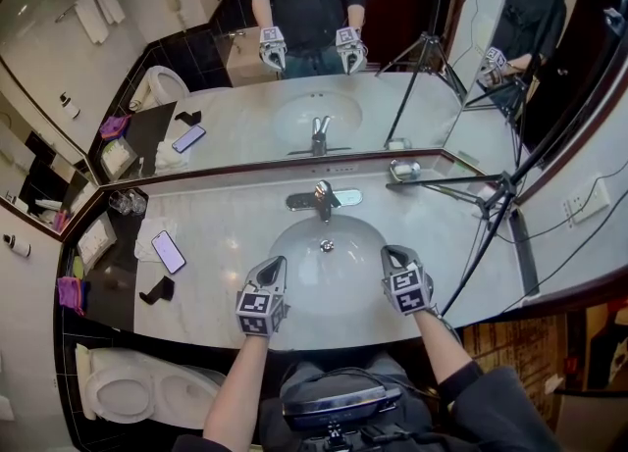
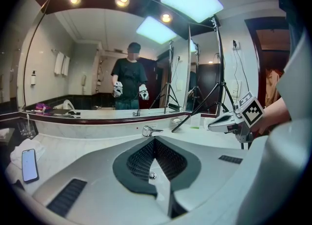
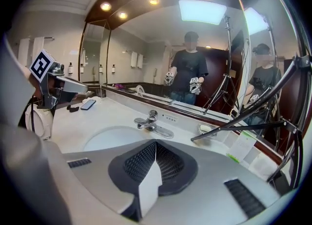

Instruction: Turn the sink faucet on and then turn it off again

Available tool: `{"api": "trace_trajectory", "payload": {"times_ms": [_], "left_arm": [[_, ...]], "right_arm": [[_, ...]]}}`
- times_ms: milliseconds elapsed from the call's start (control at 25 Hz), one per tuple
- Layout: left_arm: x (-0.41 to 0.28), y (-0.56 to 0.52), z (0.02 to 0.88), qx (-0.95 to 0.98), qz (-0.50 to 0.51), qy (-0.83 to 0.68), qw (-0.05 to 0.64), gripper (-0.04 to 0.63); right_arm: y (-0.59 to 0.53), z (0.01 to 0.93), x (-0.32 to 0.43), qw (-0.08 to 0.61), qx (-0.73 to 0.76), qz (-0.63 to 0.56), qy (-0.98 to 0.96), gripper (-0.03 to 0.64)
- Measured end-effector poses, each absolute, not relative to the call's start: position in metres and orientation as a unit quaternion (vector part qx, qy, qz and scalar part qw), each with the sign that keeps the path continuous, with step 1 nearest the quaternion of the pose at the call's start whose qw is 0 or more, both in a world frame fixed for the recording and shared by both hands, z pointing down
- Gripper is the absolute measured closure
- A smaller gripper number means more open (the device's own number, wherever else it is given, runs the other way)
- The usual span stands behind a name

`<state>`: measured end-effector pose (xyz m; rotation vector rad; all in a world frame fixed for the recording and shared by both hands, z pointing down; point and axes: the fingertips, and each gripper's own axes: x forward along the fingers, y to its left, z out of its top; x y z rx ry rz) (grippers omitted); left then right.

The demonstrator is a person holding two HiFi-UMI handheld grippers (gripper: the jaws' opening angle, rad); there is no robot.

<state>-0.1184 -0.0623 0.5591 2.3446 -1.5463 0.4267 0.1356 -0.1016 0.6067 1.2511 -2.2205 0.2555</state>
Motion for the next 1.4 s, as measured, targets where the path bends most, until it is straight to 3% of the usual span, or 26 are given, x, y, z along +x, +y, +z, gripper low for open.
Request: {"api": "trace_trajectory", "payload": {"times_ms": [160, 280, 520, 760, 1400], "left_arm": [[-0.12, -0.064, 0.564, 0.814, 0.15, -0.539, 0.155, 0.607], [-0.123, -0.066, 0.57, 0.813, 0.151, -0.54, 0.159, 0.607], [-0.126, -0.069, 0.582, 0.809, 0.157, -0.54, 0.17, 0.607], [-0.126, -0.079, 0.594, 0.806, 0.156, -0.541, 0.18, 0.607], [-0.121, -0.108, 0.621, 0.802, 0.158, -0.542, 0.196, 0.607]], "right_arm": [[-0.113, 0.613, 0.123, 0.301, 0.456, 0.076, -0.834, 0.591], [-0.124, 0.622, 0.112, 0.314, 0.446, 0.058, -0.836, 0.536], [-0.148, 0.627, 0.086, 0.439, 0.372, -0.138, -0.806, 0.46], [-0.185, 0.641, 0.064, 0.487, 0.318, -0.221, -0.783, 0.399], [-0.261, 0.691, 0.017, 0.539, 0.214, -0.327, -0.746, 0.371]]}}
